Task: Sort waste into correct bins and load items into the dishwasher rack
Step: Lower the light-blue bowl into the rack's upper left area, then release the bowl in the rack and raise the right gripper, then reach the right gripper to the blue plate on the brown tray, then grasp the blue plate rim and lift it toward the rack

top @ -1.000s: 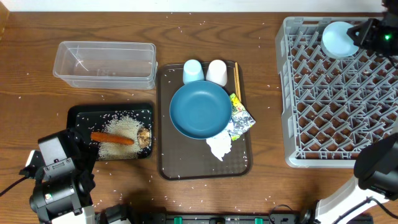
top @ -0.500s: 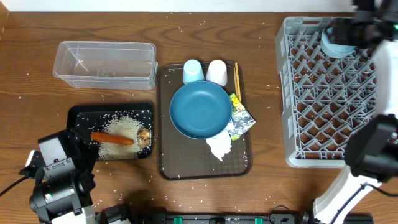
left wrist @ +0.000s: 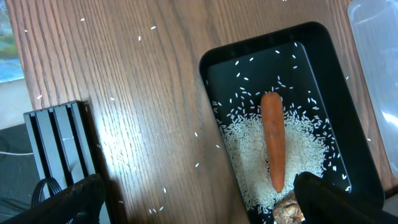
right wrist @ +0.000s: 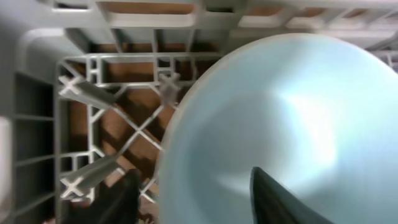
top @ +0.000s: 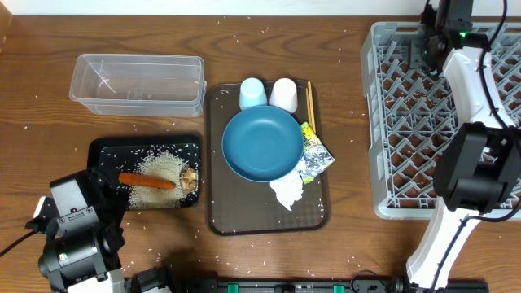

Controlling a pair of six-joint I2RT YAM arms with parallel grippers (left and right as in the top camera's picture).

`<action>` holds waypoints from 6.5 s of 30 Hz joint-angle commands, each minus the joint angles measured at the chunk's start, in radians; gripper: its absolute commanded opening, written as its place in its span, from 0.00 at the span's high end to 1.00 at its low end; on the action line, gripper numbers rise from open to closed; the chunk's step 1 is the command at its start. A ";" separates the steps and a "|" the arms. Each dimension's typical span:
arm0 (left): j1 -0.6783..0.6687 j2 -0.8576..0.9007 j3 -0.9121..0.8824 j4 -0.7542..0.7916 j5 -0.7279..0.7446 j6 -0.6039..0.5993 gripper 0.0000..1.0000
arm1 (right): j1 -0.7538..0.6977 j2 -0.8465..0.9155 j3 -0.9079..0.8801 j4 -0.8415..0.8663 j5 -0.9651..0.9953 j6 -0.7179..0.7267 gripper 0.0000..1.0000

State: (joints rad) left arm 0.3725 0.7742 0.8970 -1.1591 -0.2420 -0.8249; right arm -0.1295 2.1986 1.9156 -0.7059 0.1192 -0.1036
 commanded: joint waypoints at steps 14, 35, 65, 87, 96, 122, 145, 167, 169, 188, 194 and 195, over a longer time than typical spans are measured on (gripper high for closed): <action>0.005 0.001 0.016 -0.003 -0.009 0.013 0.02 | -0.030 -0.014 0.001 -0.056 -0.132 0.075 0.99; 0.005 0.001 0.016 -0.003 -0.009 0.013 0.02 | -0.358 -0.178 -0.069 -0.126 -1.207 0.095 0.99; 0.005 0.001 0.016 -0.003 -0.009 0.013 0.02 | -0.382 -0.002 -0.175 0.064 -1.481 0.107 0.99; 0.005 0.001 0.016 -0.003 -0.009 0.013 0.02 | -0.510 -0.036 -0.169 -0.048 -1.240 0.293 0.68; 0.005 0.001 0.016 -0.003 -0.008 0.013 0.02 | -0.510 -0.304 -0.169 -0.193 -0.837 0.406 0.55; 0.005 0.001 0.016 -0.003 -0.009 0.013 0.02 | 0.413 -0.435 -0.171 -0.226 -0.404 0.138 0.08; 0.005 0.001 0.016 -0.003 -0.009 0.013 0.02 | 1.015 0.008 -0.171 -0.214 -0.172 0.193 0.18; 0.005 0.001 0.016 -0.003 -0.009 0.013 0.02 | 1.028 0.012 -0.275 -0.143 -0.089 0.286 0.68; 0.005 0.001 0.016 -0.003 -0.009 0.013 0.02 | 1.028 0.012 -0.274 -0.144 -0.098 0.300 0.80; 0.005 0.001 0.016 -0.003 -0.009 0.013 0.02 | 1.012 -0.196 -0.182 -0.231 -0.341 0.303 0.99; 0.005 0.001 0.016 -0.003 -0.008 0.013 0.02 | 0.971 -0.327 -0.182 -0.256 -0.341 0.309 0.99; 0.005 0.001 0.016 -0.003 -0.009 0.013 0.02 | 0.955 -0.350 -0.182 -0.265 -0.342 0.310 0.99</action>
State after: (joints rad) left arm 0.3725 0.7742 0.8970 -1.1591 -0.2420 -0.8249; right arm 0.8707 1.9232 1.7084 -0.9600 -0.2031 0.1886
